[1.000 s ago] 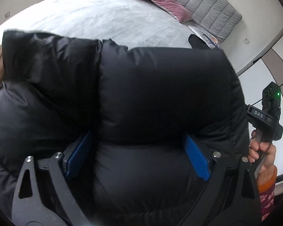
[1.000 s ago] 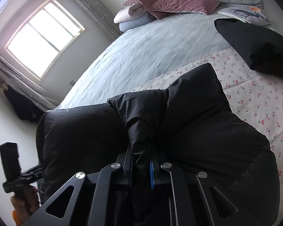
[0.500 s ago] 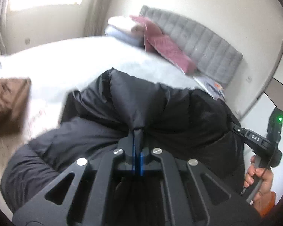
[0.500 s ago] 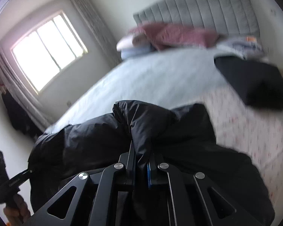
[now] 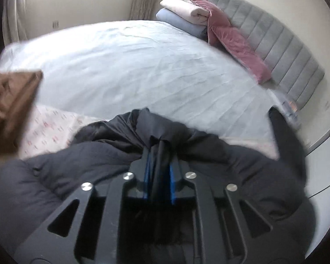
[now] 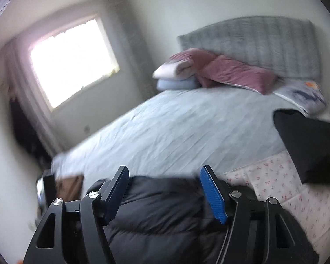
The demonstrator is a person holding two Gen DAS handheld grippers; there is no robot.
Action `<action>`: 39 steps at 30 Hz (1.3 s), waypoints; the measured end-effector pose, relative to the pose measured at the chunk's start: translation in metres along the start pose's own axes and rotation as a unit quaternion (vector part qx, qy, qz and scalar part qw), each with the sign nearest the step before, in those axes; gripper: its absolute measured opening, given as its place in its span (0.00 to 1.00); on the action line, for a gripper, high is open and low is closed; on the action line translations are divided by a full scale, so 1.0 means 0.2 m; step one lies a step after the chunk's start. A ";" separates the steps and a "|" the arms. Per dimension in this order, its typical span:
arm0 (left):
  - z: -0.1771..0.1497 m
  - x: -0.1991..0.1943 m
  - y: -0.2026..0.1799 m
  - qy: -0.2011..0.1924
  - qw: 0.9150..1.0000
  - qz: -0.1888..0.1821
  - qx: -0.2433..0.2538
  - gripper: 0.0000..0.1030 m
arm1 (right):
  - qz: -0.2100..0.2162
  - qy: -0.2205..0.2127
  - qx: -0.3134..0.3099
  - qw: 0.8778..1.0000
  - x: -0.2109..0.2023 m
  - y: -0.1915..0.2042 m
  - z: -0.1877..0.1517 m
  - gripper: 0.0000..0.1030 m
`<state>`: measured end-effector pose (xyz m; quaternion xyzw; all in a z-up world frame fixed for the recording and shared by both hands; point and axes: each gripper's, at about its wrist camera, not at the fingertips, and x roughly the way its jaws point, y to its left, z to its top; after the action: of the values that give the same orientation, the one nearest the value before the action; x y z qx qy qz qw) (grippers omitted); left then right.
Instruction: Fold large clothes
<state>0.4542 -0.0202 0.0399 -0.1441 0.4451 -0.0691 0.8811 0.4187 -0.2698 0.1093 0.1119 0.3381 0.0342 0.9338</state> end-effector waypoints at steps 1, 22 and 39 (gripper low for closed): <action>0.01 -0.05 0.02 -0.008 1.000 -0.022 -0.019 0.16 | 0.000 0.013 -0.010 1.000 0.05 0.04 -0.02 0.66; -0.13 0.16 0.59 0.046 0.990 0.134 -0.026 0.43 | -0.137 0.158 0.108 0.972 0.43 -0.74 -0.41 0.66; -0.28 -0.56 0.49 -0.063 0.994 0.083 0.019 0.80 | -0.194 0.091 0.078 0.974 -0.29 -0.80 -0.47 0.67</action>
<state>0.3419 0.0907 0.0640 -0.0942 0.3982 0.0054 0.9124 0.3122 -0.4156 0.0379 0.1128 0.4389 -0.1635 0.8763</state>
